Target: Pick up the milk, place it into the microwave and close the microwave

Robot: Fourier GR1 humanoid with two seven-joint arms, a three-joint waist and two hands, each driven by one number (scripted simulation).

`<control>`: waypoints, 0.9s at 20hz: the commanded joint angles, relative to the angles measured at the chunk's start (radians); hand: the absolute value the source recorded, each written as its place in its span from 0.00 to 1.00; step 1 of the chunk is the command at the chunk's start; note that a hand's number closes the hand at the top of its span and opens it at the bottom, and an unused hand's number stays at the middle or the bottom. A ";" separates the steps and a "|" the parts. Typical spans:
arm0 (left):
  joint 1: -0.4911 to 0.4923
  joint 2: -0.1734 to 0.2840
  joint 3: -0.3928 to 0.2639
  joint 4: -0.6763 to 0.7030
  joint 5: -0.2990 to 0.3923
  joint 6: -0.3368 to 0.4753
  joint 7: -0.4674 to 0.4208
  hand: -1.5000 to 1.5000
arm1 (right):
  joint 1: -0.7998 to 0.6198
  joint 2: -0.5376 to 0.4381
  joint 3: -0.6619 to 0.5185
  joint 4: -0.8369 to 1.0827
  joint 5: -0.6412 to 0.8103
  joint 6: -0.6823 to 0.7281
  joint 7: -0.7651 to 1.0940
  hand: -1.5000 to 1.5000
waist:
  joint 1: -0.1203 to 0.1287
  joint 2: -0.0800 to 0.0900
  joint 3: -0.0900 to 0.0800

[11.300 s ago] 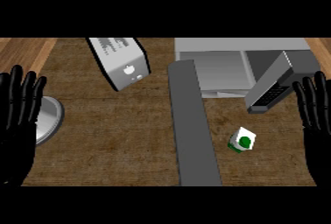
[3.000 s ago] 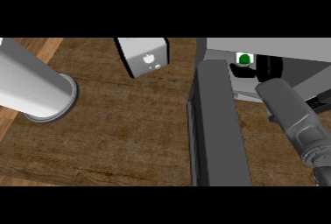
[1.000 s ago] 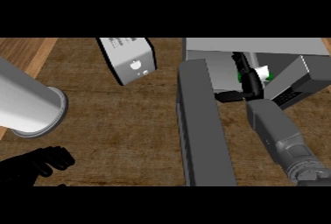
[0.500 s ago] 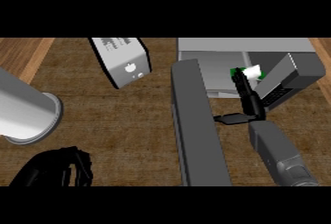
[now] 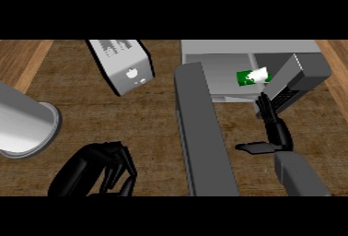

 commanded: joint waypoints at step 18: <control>-0.419 0.000 -0.429 0.824 -0.163 0.420 -0.305 1.00 | 0.499 -0.168 0.086 -0.656 -0.113 0.228 0.040 0.00 | -0.038 0.009 -0.002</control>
